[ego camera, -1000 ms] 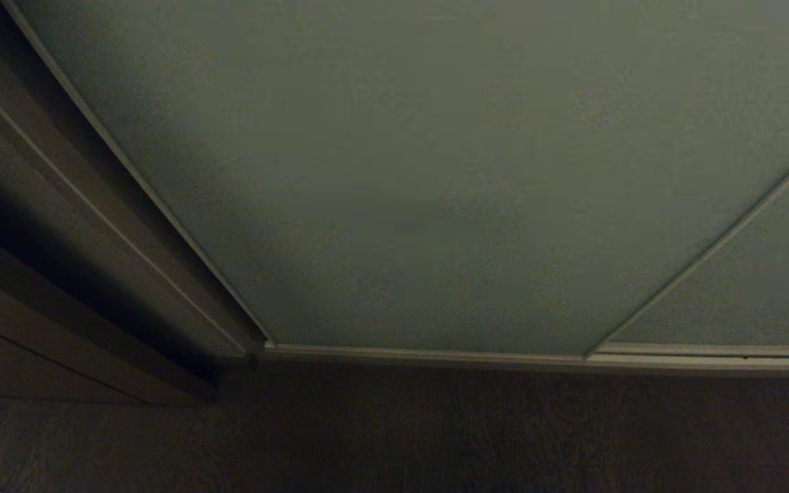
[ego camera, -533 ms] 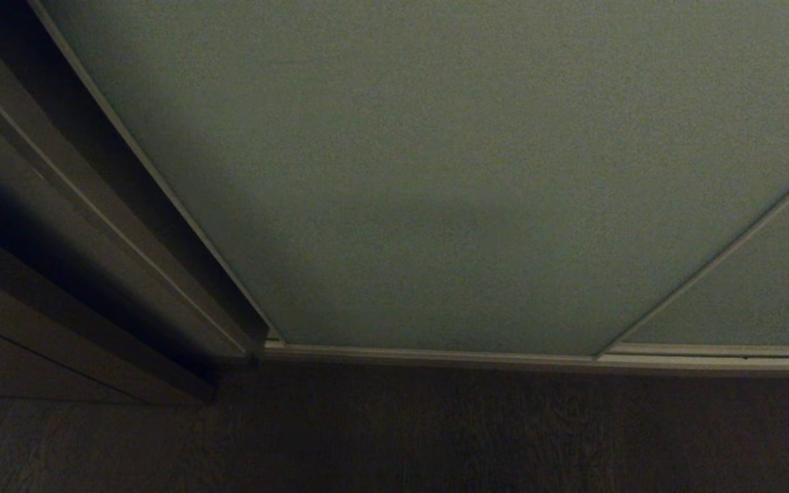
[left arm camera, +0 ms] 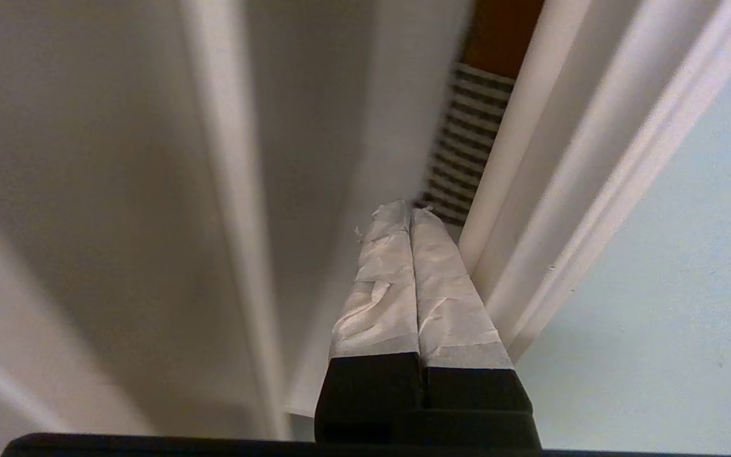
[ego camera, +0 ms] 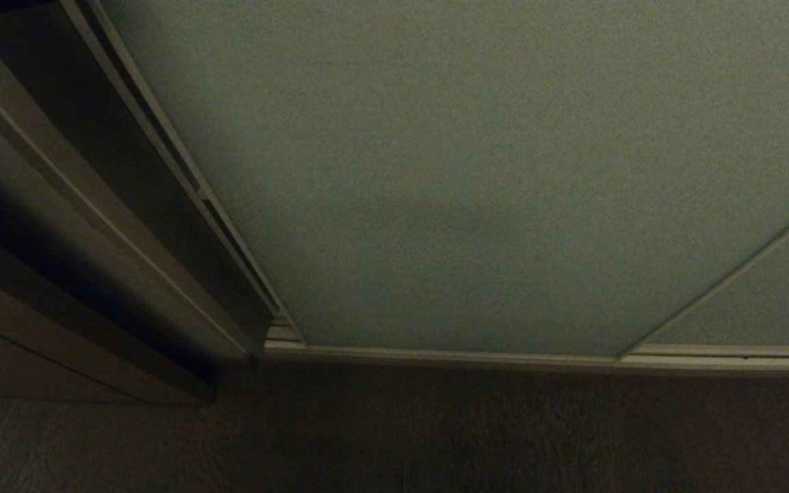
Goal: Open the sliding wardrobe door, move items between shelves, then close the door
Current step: Open the door
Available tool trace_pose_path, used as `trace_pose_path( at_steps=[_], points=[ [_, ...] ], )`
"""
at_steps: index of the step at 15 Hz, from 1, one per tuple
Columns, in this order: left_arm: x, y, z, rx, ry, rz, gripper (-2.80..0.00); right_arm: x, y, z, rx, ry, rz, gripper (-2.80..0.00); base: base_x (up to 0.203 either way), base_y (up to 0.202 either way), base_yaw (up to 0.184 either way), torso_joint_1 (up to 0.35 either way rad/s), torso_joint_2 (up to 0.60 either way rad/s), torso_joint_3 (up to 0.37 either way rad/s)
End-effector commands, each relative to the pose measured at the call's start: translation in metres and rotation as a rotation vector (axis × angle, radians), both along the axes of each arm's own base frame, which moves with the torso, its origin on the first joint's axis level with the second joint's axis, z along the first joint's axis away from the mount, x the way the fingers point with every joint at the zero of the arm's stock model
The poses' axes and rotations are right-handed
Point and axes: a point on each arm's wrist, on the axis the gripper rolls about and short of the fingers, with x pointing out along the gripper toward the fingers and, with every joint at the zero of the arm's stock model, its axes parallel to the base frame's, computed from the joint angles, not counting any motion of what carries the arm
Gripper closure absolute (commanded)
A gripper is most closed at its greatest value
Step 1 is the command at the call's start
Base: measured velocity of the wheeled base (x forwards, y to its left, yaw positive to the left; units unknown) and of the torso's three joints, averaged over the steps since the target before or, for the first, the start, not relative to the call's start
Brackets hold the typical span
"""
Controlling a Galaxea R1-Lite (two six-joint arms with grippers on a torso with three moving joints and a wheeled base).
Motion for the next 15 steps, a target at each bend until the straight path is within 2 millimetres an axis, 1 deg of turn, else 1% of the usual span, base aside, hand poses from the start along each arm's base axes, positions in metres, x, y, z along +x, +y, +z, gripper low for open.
trace_pose_path(
  at_steps=[1, 3, 7, 12, 13, 15],
  points=[
    [0.002, -0.015, -0.002, 0.000, 0.004, -0.059, 0.00, 0.000, 0.000, 0.000, 0.000, -0.002, 0.001, 0.00, 0.000, 0.000, 0.000, 0.000, 0.00, 0.000],
    [0.005, -0.028, -0.006, 0.003, 0.021, -0.105, 0.00, 0.000, 0.000, 0.000, 0.000, -0.002, 0.001, 0.00, 0.000, 0.000, 0.000, 0.000, 0.00, 0.000],
    [0.007, -0.060, -0.012, 0.000, 0.049, -0.203, 0.00, 0.000, 0.000, 0.000, 0.000, -0.002, 0.001, 0.00, 0.000, 0.000, 0.000, 0.000, 0.00, 0.000],
    [0.001, -0.099, -0.017, 0.007, 0.067, -0.336, 0.00, 0.000, 0.000, 0.000, 0.000, -0.002, 0.001, 0.00, 0.000, 0.000, 0.000, 0.000, 0.00, 0.000],
    [-0.001, -0.102, -0.017, 0.008, 0.064, -0.348, 0.00, 0.000, 0.000, 0.000, 0.000, -0.002, 0.001, 0.00, 0.000, 0.000, 0.000, 0.000, 0.00, 0.000],
    [-0.008, -0.097, -0.011, 0.000, 0.046, -0.348, 0.00, 0.000, 0.000, 0.000, 0.000, -0.002, 0.001, 0.00, 0.000, 0.000, 0.000, 0.000, 0.00, 0.000]
  ],
)
